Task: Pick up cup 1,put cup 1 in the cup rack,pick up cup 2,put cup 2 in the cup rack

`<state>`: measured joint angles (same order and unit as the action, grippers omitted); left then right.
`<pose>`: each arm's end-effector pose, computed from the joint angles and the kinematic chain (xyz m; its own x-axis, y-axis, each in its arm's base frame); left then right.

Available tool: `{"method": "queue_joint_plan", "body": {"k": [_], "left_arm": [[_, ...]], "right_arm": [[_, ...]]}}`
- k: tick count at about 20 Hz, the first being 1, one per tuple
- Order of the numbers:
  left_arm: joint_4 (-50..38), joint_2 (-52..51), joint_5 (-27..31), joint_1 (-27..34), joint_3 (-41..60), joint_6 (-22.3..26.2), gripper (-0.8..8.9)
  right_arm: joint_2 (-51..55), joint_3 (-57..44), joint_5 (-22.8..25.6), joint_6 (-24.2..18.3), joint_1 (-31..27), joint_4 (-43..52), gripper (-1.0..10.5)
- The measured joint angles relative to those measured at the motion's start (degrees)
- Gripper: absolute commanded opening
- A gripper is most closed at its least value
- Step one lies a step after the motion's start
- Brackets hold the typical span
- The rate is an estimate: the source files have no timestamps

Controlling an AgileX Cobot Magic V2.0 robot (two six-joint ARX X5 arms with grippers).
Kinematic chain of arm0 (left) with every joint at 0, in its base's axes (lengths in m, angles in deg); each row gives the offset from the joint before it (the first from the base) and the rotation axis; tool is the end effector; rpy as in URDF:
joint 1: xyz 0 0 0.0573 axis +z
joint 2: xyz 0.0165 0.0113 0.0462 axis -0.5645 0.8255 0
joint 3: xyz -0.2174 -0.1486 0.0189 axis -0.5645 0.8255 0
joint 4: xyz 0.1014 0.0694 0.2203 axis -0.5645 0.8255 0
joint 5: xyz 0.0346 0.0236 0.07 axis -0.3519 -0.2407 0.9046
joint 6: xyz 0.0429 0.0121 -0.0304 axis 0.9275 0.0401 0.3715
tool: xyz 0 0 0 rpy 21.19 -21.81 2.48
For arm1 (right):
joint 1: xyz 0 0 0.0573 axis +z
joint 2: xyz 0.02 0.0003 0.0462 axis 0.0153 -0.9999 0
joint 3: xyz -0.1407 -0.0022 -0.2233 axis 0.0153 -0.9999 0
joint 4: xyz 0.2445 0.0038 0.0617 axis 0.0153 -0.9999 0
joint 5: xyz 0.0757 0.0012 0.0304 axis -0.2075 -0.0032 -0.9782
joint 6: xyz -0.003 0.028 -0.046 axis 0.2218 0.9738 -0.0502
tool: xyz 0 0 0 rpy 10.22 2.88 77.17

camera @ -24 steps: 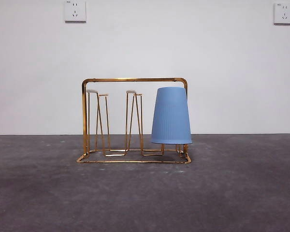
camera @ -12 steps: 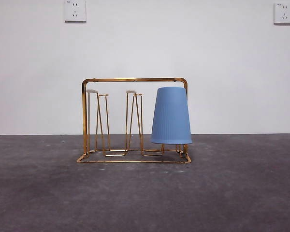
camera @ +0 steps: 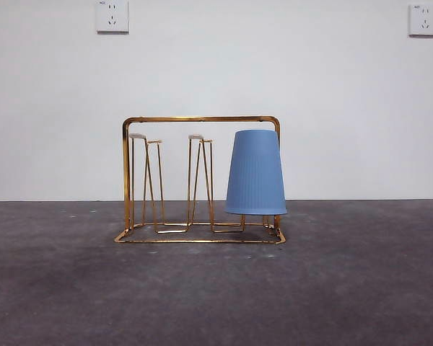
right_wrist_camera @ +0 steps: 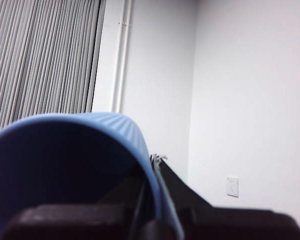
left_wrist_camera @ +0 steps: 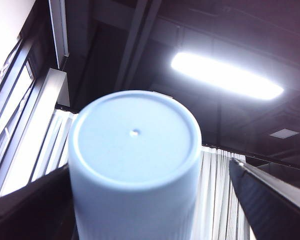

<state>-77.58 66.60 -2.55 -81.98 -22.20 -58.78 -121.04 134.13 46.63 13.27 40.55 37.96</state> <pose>0.1391 -0.1751 0.5027 -0.0908 -0.6848 0.7230 0.9602 -0.2529 -0.1189 0.1388 0.1414 0.5132 0.1828 0.8154 0.5493 -0.9408 0.3072 -0.1430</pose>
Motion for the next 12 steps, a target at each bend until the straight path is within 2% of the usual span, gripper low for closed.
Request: {"method": "queue_joint_plan", "body": {"k": [4,5,8,12], "left_arm": [[0.1,0.0,2.0,0.5,0.0,0.4,4.97],[0.1,0.0,3.1,0.5,0.0,0.7,4.69],[0.3,0.0,4.0,0.5,0.0,1.5,1.99],[0.5,0.1,4.2,0.5,0.0,1.9,0.3]], "right_arm": [[-0.9,0.0,-0.2,0.0,0.0,-0.1,-0.1],[-1.0,0.0,-0.3,0.0,0.0,-0.3,-0.1],[-1.0,0.0,-0.6,0.0,0.1,-0.3,-0.1],[-1.0,0.0,-0.7,0.0,0.2,-0.2,-0.1]]}}
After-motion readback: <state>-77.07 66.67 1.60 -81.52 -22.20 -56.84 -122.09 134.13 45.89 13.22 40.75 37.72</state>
